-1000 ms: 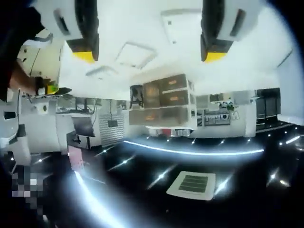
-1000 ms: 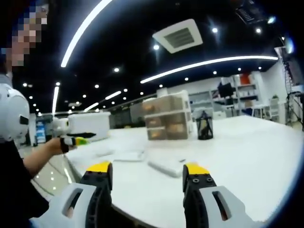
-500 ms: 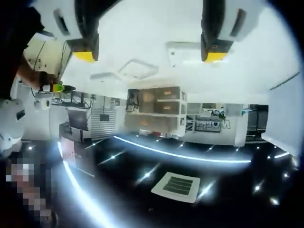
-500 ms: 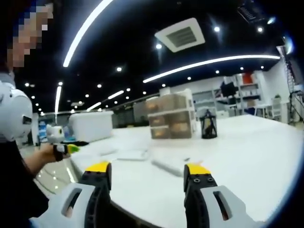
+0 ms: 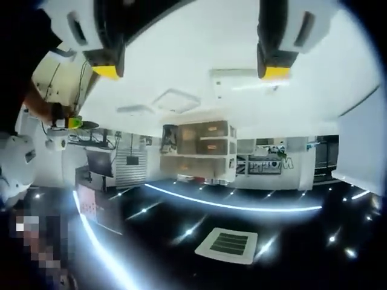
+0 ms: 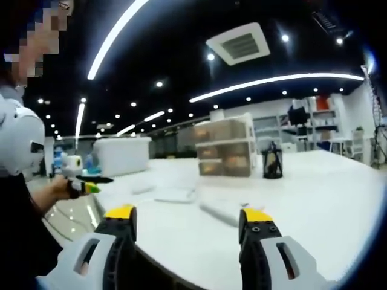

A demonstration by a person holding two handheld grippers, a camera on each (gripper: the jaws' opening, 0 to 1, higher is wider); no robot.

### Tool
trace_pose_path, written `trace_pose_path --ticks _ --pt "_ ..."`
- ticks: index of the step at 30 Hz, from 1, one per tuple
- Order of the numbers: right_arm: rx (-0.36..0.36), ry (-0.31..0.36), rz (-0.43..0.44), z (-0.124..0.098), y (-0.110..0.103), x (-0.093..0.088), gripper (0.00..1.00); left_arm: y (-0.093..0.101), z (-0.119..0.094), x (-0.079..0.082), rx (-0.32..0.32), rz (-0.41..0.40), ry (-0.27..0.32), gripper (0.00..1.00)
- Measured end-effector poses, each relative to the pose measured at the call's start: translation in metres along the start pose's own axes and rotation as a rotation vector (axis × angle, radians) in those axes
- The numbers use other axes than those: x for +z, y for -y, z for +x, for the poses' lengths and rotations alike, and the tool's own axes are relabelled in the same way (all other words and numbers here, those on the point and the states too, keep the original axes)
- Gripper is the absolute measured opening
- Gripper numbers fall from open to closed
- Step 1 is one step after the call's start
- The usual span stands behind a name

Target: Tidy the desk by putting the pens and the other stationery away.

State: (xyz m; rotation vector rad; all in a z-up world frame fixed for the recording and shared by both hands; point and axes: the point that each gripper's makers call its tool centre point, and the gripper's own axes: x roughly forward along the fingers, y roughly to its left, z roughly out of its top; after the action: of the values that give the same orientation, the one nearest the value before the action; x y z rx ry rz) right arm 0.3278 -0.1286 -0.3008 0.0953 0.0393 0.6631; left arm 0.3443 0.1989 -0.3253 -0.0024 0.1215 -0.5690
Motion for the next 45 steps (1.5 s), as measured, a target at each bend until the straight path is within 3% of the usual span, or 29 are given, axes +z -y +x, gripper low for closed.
trace_pose_path --ticks 7,14,25,33,45 --pt "0.056 -0.069 -0.042 0.011 -0.012 -0.004 0.69 0.001 -0.009 0.002 -0.002 -0.004 -0.017 0.91" --pt "0.109 -0.136 -0.053 0.013 -0.021 -0.008 0.72 -0.003 -0.02 -0.002 0.023 -0.015 -0.079 0.91" --pt "0.185 -0.173 -0.082 0.03 -0.04 -0.005 0.75 -0.002 -0.026 -0.004 0.029 0.01 -0.101 0.91" --pt "0.253 -0.201 -0.108 0.053 -0.057 -0.004 0.76 -0.004 -0.031 -0.006 0.033 0.014 -0.112 0.91" --pt "0.39 -0.263 -0.14 0.104 -0.101 -0.013 0.79 -0.008 -0.037 -0.012 0.049 0.024 -0.141 0.91"
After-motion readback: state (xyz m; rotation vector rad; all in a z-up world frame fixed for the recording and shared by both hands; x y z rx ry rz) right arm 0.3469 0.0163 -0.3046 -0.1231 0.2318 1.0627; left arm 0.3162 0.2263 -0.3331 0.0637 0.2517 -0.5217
